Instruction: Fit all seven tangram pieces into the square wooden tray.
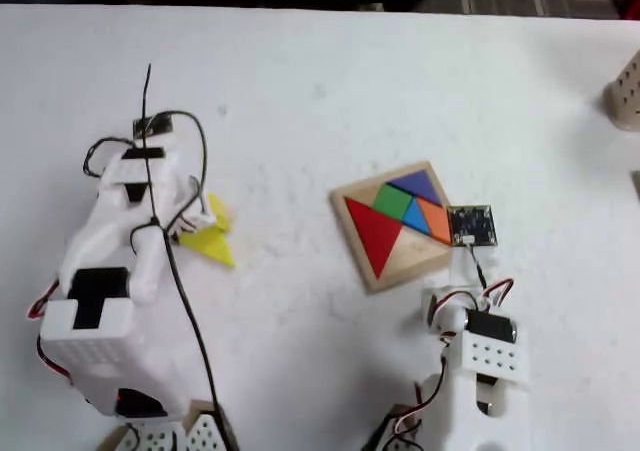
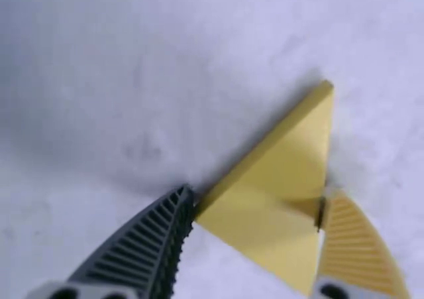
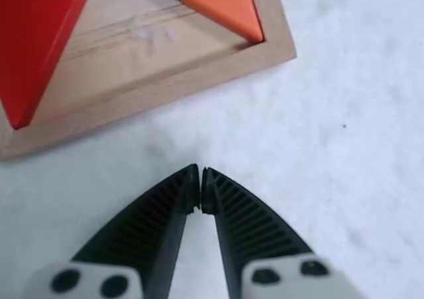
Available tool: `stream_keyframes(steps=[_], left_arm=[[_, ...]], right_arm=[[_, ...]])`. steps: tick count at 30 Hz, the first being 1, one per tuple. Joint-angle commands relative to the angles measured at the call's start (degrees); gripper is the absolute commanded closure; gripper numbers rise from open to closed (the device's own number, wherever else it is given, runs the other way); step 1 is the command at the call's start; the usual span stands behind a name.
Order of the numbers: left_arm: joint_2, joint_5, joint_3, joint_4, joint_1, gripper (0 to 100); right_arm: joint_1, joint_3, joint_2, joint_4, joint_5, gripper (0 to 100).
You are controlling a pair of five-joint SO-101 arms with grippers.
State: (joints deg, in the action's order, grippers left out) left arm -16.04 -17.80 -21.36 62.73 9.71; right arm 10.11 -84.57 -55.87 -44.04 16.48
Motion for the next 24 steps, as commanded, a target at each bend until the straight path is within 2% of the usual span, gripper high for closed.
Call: stream_keyframes(steps=[1,12,24], left_arm=[[0.3,0.5,1.8,2.8,-2.8,70],[0.3,0.5,0.5,3.2,-3.0,70],[0.4,0.4,1.9,8.1,-3.1,70]], right_arm=[[0.0,0.2,-1.1,0.9,0.6,97.8],[0.0,0.2,-1.1,0.9,0.6,97.8],[0.0,0.2,-1.1,0.9,0.5,97.8]])
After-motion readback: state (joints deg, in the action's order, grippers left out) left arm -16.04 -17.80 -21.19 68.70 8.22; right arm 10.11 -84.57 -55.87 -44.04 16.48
